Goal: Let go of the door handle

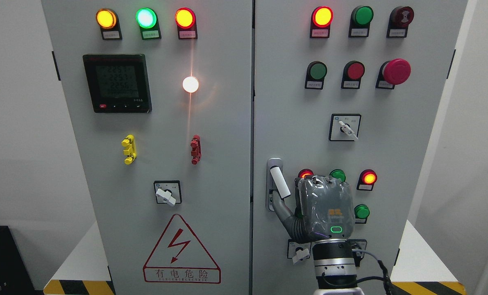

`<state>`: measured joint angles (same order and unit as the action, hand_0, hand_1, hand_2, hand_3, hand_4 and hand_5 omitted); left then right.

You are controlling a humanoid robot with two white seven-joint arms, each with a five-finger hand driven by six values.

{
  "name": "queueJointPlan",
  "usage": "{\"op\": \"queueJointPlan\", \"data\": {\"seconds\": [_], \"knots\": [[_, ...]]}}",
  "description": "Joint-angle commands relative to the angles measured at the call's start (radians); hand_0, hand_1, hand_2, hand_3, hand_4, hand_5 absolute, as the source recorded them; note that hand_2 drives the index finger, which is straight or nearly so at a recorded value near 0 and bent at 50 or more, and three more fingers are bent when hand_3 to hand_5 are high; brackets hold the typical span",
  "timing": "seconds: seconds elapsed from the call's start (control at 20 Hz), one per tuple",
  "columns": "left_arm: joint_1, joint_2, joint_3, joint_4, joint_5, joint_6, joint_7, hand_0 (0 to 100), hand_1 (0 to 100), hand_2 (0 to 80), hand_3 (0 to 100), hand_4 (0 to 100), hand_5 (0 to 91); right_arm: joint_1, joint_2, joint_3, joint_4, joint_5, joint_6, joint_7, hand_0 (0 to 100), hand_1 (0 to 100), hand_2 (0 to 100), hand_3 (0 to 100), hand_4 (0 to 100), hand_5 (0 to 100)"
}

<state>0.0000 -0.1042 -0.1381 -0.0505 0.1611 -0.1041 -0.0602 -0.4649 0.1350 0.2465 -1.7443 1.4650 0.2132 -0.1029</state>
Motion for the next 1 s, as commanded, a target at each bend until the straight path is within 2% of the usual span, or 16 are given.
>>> {"op": "queueJointPlan", "data": {"seconds": [0.0,0.95], "knots": [[0.009,0.0,0.0,0.0,0.0,0.0,0.0,12,56,0.0,0,0,0.0,0.0,0.0,-0.01,-0.001,0.0,-0.002,0.002,48,46,97,100,100,100],[0.009,0.0,0.0,0.0,0.0,0.0,0.0,12,56,0.0,0,0,0.0,-0.001,0.0,-0.021,-0.007,-0.002,-0.002,0.0,49,47,96,100,100,100]]}}
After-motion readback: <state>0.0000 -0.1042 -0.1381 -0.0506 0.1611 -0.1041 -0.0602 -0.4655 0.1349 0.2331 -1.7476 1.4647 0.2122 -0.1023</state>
